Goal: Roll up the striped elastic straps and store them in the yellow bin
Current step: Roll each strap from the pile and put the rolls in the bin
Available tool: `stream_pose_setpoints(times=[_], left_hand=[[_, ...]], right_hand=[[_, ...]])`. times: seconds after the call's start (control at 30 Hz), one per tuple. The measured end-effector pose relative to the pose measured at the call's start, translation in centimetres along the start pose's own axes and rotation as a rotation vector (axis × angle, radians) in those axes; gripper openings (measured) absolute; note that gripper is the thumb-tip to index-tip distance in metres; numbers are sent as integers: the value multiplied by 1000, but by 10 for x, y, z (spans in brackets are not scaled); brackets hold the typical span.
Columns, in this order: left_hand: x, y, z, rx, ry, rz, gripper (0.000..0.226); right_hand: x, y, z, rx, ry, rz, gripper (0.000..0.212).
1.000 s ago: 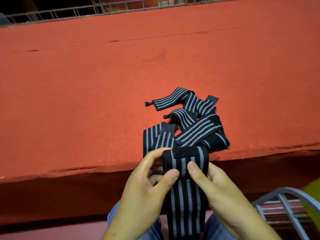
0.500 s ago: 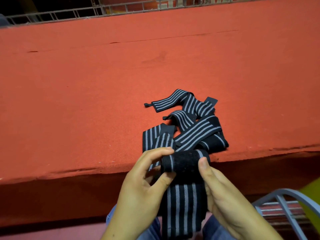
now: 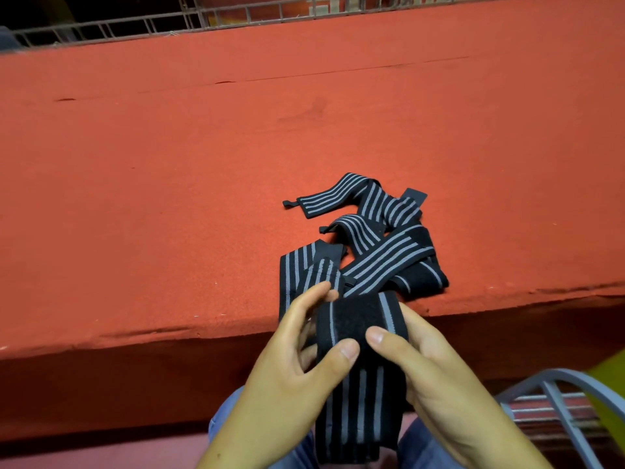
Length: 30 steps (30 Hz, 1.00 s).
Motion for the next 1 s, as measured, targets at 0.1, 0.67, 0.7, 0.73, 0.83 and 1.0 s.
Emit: stream_pose_setpoints(times=[0.1, 0.67, 0.7, 0.73, 0.83, 1.0], left_hand=[[-5, -2, 1, -32, 4, -49, 61], [-5, -2, 12, -72, 11, -88, 70], [-5, -3, 11, -67, 14, -79, 68], [-4, -4, 10, -63, 16, -65, 66], [-3, -5, 9, -42, 8, -24, 52], [-2, -6, 5, 15, 19, -37, 39]], right_hand=[[1, 1, -2, -1, 30, 20, 38], [1, 0, 11, -124, 127, -4, 34], [3, 1, 13, -139, 137, 1, 32], [3, 1, 15, -150, 146, 6, 29], [4, 2, 18, -156, 156, 12, 24], [0, 3, 14, -124, 143, -8, 23]])
Point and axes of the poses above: each hand's wrist, its own y-axis away from the middle knuckle, its own x-axis out of the palm, z = x × y, the point moved 10 cm from there along -y, towards the middle knuckle, and after that the axes turned 9 degrees about -y, right-handed, at the moved point
